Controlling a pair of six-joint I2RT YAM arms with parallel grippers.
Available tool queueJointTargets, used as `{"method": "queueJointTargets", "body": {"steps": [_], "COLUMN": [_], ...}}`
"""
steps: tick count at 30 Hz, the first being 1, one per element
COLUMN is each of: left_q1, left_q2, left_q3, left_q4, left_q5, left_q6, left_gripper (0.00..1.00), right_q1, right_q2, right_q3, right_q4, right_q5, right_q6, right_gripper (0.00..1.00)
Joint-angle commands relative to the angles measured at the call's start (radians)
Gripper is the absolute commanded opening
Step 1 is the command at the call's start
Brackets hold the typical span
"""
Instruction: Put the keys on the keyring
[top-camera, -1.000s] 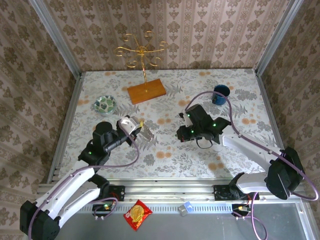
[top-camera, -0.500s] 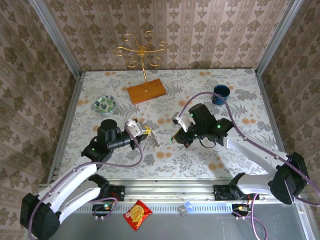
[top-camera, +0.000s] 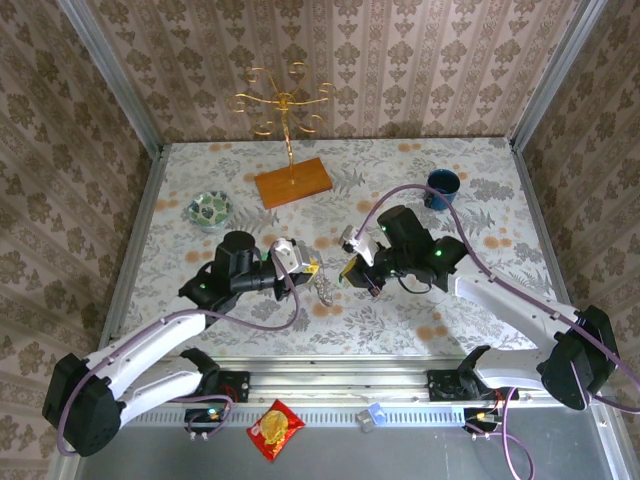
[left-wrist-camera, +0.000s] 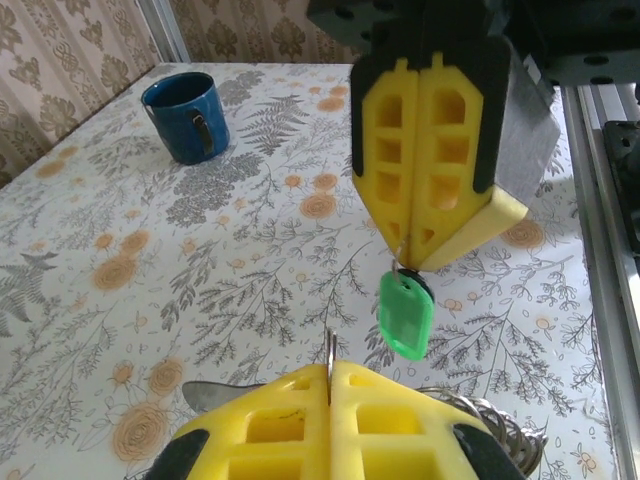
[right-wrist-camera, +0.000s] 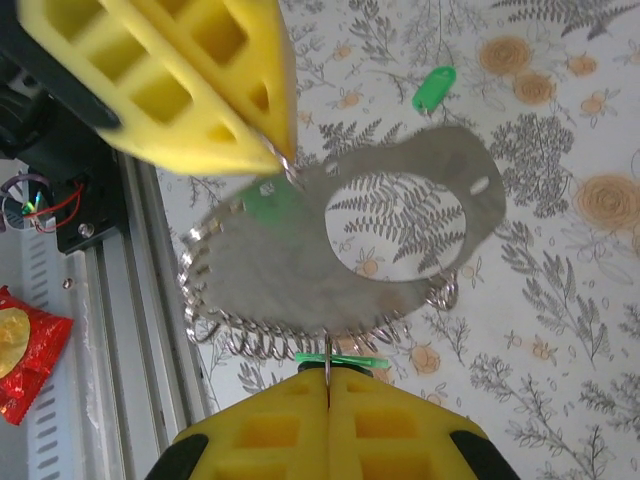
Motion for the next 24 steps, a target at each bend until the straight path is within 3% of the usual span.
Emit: {"method": "queueJointTargets", "body": {"steps": [1, 24], "left_q1": [-0.015, -0.049], "left_q2": [0.006, 0.013], "left_q3": [0.045, 0.023], "left_q4": [0.022, 0.049], "left_q5": [-0.005, -0.046], "left_q6": [-0.015, -0.015], "left_gripper": [0.00, 0.00], "right_q1": [0.016, 0.036], "right_q2": [0.022, 0.103], "right_q3": [0.058, 0.114], "right_q4": [-0.005, 0.060], "right_q5": [-0.041, -0.063], "right_q6": [-0.037, -0.002], "right_gripper": [0.00, 0.00]}}
